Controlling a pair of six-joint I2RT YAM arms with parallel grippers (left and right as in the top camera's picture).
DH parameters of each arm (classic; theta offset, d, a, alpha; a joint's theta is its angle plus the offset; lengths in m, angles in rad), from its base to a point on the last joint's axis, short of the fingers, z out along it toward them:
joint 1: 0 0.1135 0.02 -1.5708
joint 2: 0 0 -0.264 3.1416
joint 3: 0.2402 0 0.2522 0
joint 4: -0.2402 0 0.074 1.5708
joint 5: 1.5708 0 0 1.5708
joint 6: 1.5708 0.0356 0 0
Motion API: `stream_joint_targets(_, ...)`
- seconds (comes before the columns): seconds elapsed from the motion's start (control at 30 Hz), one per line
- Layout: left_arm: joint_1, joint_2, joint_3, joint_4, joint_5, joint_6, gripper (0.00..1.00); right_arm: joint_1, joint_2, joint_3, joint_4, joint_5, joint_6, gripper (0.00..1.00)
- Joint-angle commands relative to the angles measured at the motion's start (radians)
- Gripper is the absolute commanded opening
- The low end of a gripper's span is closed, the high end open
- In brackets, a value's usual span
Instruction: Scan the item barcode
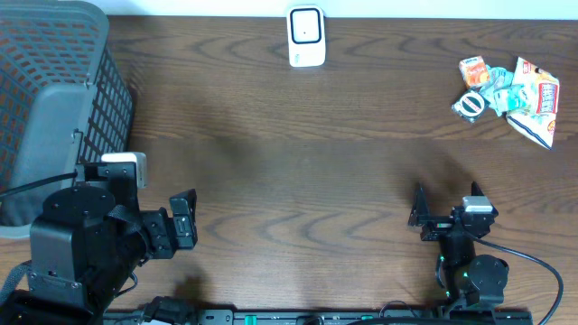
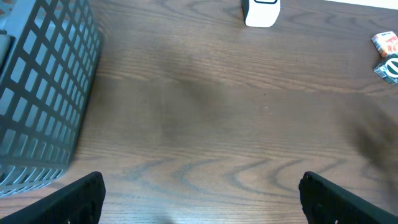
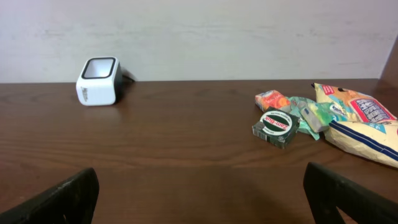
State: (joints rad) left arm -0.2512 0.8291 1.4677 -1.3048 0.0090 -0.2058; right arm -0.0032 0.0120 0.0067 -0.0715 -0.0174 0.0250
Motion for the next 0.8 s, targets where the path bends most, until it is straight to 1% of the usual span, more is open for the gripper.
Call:
stream_joint_targets(0.0, 0.003, -0.001, 0.008, -0.001, -0.002, 0.002, 0.98, 0.003, -0.007, -0.001, -0.006, 0.011, 0.003, 0.99)
stream_joint_targets(0.33, 0.003, -0.001, 0.008, -0.001, -0.002, 0.002, 0.98, 0.044, -0.007, -0.001, -0.005, 0.011, 0.003, 0.99)
stream_joint_targets(0.77, 0.003, -0.001, 0.008, -0.001, -0.002, 0.002, 0.98, 0.035, -0.007, -0.001, -0.004, 0.011, 0.003, 0.99)
